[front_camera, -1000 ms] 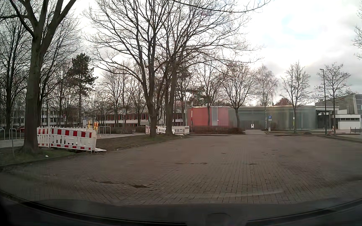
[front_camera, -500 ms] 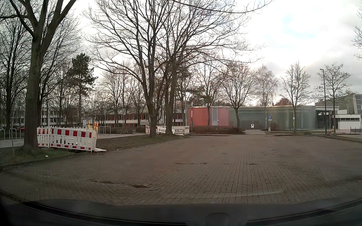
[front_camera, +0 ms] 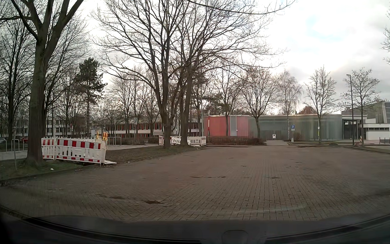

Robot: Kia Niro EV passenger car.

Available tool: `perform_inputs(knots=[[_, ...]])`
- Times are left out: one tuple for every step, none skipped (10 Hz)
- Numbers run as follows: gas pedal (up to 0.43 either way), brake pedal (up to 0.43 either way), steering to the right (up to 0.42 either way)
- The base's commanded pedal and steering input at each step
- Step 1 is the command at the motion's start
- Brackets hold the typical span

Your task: Follow the waypoints while adhering to traffic rules and regulations

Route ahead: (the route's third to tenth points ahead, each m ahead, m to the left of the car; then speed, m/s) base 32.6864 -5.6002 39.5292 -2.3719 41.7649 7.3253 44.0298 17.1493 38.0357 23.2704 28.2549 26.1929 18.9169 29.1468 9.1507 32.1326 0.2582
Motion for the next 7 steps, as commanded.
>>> perform_inputs(knots=[[0.0,0.0,-0.617],[0.0,0.0,-0.572],[0.0,0.0,-0.528],[0.0,0.0,-0.476],[0.0,0.0,-0.424],[0.0,0.0,-0.37],[0.0,0.0,-0.3]])
